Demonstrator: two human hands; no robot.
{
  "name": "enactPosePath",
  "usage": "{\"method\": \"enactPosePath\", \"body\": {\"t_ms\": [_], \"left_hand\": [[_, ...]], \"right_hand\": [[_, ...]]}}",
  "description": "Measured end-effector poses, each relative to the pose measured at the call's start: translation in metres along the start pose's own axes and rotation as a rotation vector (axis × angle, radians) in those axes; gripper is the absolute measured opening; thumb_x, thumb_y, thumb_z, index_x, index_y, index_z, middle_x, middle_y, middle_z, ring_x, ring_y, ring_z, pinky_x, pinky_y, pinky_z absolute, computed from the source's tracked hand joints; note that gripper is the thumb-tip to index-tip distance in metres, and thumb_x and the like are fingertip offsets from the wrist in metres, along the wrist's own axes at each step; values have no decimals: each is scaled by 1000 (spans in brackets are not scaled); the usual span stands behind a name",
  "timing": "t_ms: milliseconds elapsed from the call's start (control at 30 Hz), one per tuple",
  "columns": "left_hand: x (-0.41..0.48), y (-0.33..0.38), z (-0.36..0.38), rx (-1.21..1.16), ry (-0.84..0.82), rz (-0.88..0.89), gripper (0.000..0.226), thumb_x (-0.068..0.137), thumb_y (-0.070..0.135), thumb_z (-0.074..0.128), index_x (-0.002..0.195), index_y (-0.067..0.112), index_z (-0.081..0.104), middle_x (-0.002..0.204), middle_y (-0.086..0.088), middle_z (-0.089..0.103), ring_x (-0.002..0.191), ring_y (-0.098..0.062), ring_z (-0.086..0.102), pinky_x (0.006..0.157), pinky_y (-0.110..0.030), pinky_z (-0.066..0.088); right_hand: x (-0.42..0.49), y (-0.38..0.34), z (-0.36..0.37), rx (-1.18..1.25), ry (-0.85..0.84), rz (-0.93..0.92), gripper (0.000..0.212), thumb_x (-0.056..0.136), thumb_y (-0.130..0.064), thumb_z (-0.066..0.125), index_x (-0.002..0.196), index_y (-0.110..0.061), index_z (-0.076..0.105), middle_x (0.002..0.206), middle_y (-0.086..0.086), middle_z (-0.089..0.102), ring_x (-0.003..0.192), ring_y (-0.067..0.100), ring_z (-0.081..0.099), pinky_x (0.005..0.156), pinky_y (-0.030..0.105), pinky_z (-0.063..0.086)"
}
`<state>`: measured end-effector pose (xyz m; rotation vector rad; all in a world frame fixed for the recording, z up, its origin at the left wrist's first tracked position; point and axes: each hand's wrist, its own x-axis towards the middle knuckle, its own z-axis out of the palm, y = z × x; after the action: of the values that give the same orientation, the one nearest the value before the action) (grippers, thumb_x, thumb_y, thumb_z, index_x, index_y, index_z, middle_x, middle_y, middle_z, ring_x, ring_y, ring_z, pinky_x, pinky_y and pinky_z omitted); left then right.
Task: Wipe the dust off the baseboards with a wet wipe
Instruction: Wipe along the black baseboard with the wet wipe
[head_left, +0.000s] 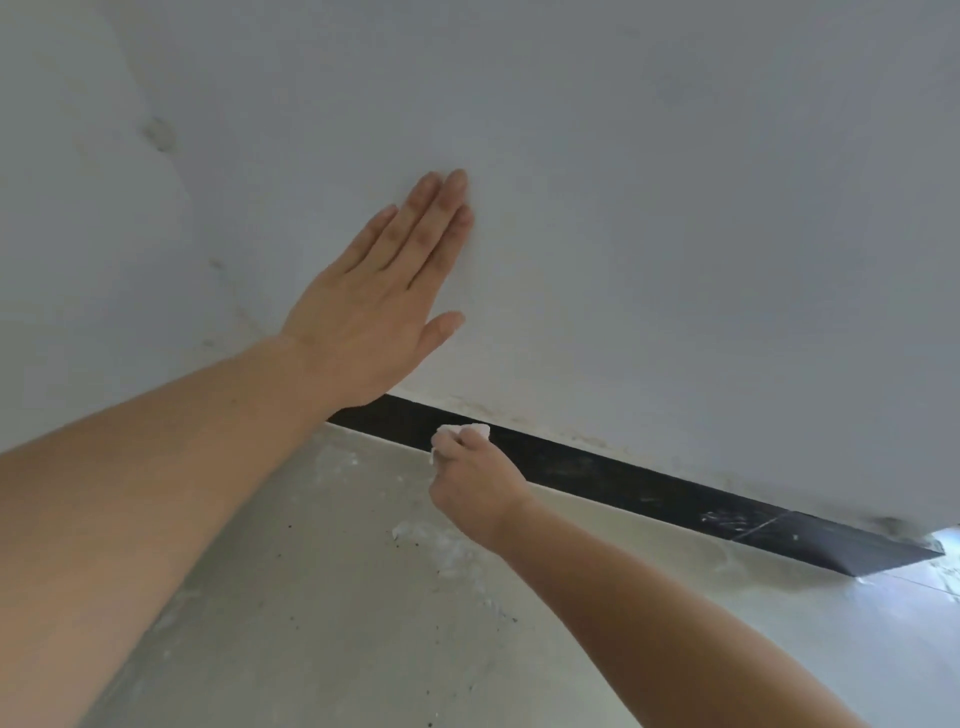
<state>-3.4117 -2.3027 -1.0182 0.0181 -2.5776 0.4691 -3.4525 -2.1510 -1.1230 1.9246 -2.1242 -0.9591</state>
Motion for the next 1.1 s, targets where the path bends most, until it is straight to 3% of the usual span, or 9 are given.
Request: {"method": "enactPosePath", "body": {"t_ms": [233, 467, 600, 633, 733, 867, 933, 1033, 1100], "left_hand": [[8, 13, 22, -23, -6, -71, 81, 95, 51, 22, 147, -3, -7, 156, -22, -7, 145, -34, -7, 119, -42, 7], [8, 18, 21, -44, 27, -91, 81, 95, 38, 41, 147, -7, -3, 155, -28, -4, 144, -39, -4, 118, -45, 0], [12, 30, 19, -59, 8, -150, 85, 95, 42, 40, 145, -10, -4, 153, -31, -6, 143, -42, -6, 118, -46, 2], [12, 32, 19, -57, -2, -162, 87, 94, 45, 40, 145, -11, -4, 153, -32, -6, 143, -43, -6, 118, -46, 3], [14, 37, 21, -76, -15, -188, 92, 93, 49, 39, 143, -12, -8, 152, -33, -7, 142, -44, -7, 118, -46, 2], [14, 42, 24, -69, -22, -229, 95, 92, 55, 35, 139, -8, -18, 152, -32, -11, 142, -42, -10, 119, -47, 4], [16, 43, 24, -64, -28, -240, 97, 91, 58, 33, 139, -9, -18, 152, -32, -11, 142, -42, -11, 119, -47, 4], [18, 45, 23, -72, -43, -251, 99, 90, 60, 31, 140, -11, -15, 151, -33, -12, 142, -42, -12, 117, -45, 0], [19, 46, 23, -74, -49, -264, 100, 90, 61, 31, 141, -12, -15, 151, -33, -12, 141, -42, -13, 116, -44, -2]], "right_hand": [[-8, 27, 48, 28, 23, -55, 24, 88, -13, 52, 103, -19, 69, 123, 4, 64, 133, 25, 31, 94, 33, 35], [-69, 36, 88, 82, -117, 58, 31, 82, -3, 51, 105, -11, 69, 133, 14, 53, 134, 29, 29, 99, 39, 37], [-88, 22, 84, 188, -333, 258, 25, 79, -4, 60, 99, -16, 67, 106, 5, 64, 110, 30, 40, 81, 37, 35], [-89, 19, 81, 218, -355, 262, 24, 81, -5, 60, 102, -16, 66, 103, 4, 65, 108, 30, 40, 83, 35, 36], [-79, 14, 70, 148, -236, 117, 23, 88, -10, 55, 108, -15, 65, 112, 9, 65, 120, 33, 38, 99, 39, 34], [-39, 8, 61, 91, -82, -13, 22, 86, -10, 57, 104, -18, 68, 117, 9, 65, 129, 34, 33, 104, 37, 33], [-21, 10, 60, 48, -76, -93, 16, 81, -18, 65, 95, -24, 71, 109, 2, 69, 126, 29, 40, 102, 33, 36], [-9, 20, 66, 90, -149, -73, 10, 58, -34, 79, 66, -31, 74, 77, -12, 73, 111, 16, 57, 91, 25, 44], [-6, 16, 85, 53, -134, -64, 8, 62, -35, 74, 69, -31, 75, 80, -13, 74, 115, 17, 55, 93, 26, 43]]}}
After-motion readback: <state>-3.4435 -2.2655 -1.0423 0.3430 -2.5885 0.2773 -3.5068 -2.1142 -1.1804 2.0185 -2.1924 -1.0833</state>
